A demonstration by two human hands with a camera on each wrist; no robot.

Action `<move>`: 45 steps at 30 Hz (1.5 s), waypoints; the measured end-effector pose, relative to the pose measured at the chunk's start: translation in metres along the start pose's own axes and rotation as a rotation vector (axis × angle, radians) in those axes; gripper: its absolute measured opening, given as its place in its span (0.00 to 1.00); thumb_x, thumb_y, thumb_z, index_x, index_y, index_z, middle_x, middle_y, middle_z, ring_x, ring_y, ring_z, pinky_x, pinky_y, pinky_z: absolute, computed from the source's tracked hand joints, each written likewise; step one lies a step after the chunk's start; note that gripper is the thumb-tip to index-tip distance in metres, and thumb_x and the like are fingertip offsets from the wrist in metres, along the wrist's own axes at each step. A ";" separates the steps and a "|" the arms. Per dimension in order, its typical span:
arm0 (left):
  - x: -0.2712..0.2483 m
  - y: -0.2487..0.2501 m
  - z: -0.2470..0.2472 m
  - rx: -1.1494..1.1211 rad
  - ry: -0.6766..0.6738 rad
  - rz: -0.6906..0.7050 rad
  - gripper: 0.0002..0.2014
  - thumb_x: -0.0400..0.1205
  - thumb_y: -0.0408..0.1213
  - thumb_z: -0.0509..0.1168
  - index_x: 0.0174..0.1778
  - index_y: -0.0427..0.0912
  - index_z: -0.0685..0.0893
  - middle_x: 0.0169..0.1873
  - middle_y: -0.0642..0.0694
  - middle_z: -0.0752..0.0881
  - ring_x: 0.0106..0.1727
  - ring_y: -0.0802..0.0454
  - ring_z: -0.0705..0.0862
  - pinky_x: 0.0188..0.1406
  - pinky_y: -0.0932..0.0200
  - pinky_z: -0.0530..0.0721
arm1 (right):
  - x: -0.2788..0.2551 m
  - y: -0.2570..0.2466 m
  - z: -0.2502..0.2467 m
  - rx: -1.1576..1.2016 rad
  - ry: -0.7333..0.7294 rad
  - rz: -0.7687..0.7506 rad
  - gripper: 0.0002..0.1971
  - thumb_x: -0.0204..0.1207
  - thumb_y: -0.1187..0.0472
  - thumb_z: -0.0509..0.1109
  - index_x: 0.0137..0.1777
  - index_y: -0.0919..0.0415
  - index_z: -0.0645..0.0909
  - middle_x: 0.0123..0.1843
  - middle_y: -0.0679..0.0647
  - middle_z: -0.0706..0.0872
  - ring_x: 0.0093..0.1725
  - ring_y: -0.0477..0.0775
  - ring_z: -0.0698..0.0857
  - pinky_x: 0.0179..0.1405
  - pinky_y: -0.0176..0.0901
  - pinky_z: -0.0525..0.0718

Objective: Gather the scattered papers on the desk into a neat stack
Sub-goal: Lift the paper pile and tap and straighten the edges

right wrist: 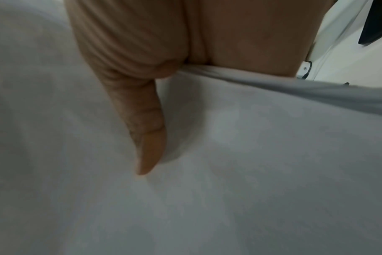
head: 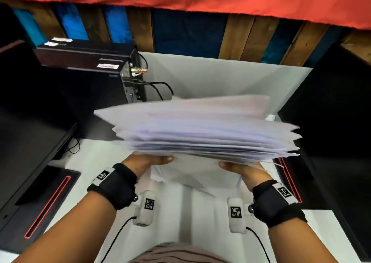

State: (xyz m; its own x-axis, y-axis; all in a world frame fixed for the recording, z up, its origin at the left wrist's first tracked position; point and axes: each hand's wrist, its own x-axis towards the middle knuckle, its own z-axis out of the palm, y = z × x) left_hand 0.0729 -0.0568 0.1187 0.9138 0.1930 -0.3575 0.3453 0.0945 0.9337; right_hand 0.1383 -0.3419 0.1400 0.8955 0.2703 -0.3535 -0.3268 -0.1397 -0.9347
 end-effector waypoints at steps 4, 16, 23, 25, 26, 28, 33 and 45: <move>-0.010 0.019 0.016 -0.108 -0.010 0.170 0.21 0.71 0.23 0.74 0.56 0.47 0.85 0.46 0.54 0.92 0.51 0.61 0.89 0.45 0.72 0.86 | -0.006 -0.012 0.009 -0.039 0.105 -0.016 0.13 0.66 0.67 0.80 0.46 0.50 0.85 0.27 0.34 0.88 0.33 0.34 0.86 0.25 0.21 0.79; -0.001 0.021 0.016 -0.197 0.065 0.239 0.28 0.66 0.18 0.75 0.63 0.36 0.81 0.52 0.42 0.90 0.53 0.49 0.90 0.41 0.65 0.87 | 0.012 -0.001 0.019 0.022 0.232 -0.201 0.28 0.54 0.67 0.86 0.55 0.54 0.85 0.51 0.50 0.92 0.49 0.43 0.90 0.52 0.38 0.87; 0.003 0.022 0.020 -0.254 0.109 0.265 0.27 0.68 0.19 0.74 0.64 0.35 0.81 0.55 0.40 0.89 0.56 0.47 0.89 0.47 0.62 0.88 | 0.013 -0.008 0.026 0.142 0.251 -0.319 0.29 0.60 0.70 0.83 0.62 0.57 0.81 0.54 0.51 0.90 0.52 0.45 0.89 0.47 0.33 0.87; 0.005 0.026 0.018 -0.234 0.100 0.282 0.28 0.67 0.19 0.75 0.64 0.37 0.81 0.55 0.42 0.89 0.55 0.50 0.89 0.45 0.66 0.87 | 0.011 -0.012 0.026 0.151 0.272 -0.342 0.30 0.60 0.69 0.83 0.63 0.58 0.81 0.54 0.51 0.90 0.51 0.44 0.89 0.44 0.29 0.86; 0.006 0.025 0.017 -0.219 0.089 0.281 0.29 0.67 0.20 0.76 0.65 0.38 0.81 0.55 0.43 0.89 0.56 0.50 0.89 0.45 0.66 0.87 | 0.009 -0.014 0.026 0.166 0.286 -0.352 0.29 0.60 0.69 0.83 0.63 0.59 0.81 0.52 0.50 0.90 0.49 0.42 0.90 0.41 0.27 0.85; 0.008 0.021 0.015 -0.197 0.064 0.263 0.31 0.65 0.20 0.77 0.65 0.39 0.80 0.56 0.43 0.89 0.57 0.50 0.88 0.47 0.64 0.88 | 0.006 -0.016 0.026 0.199 0.303 -0.380 0.29 0.60 0.71 0.83 0.62 0.62 0.81 0.51 0.53 0.91 0.47 0.43 0.90 0.43 0.32 0.88; 0.013 0.008 0.014 -0.160 0.061 0.227 0.35 0.61 0.21 0.81 0.65 0.40 0.81 0.57 0.42 0.89 0.59 0.49 0.87 0.50 0.62 0.88 | 0.004 -0.024 0.028 0.247 0.405 -0.525 0.44 0.58 0.75 0.82 0.73 0.59 0.65 0.62 0.53 0.84 0.56 0.44 0.88 0.53 0.39 0.88; 0.014 0.006 0.013 -0.186 0.047 0.218 0.30 0.65 0.18 0.76 0.64 0.38 0.81 0.56 0.41 0.89 0.57 0.47 0.88 0.50 0.60 0.88 | -0.004 -0.036 0.035 -0.414 0.619 -1.028 0.31 0.65 0.64 0.82 0.69 0.55 0.78 0.74 0.55 0.57 0.78 0.36 0.58 0.73 0.22 0.64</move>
State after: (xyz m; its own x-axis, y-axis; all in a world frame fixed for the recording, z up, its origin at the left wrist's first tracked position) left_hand 0.0906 -0.0659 0.1196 0.9498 0.2729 -0.1531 0.0927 0.2220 0.9706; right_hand 0.1356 -0.3045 0.1742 0.7066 -0.0425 0.7064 0.6187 -0.4473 -0.6458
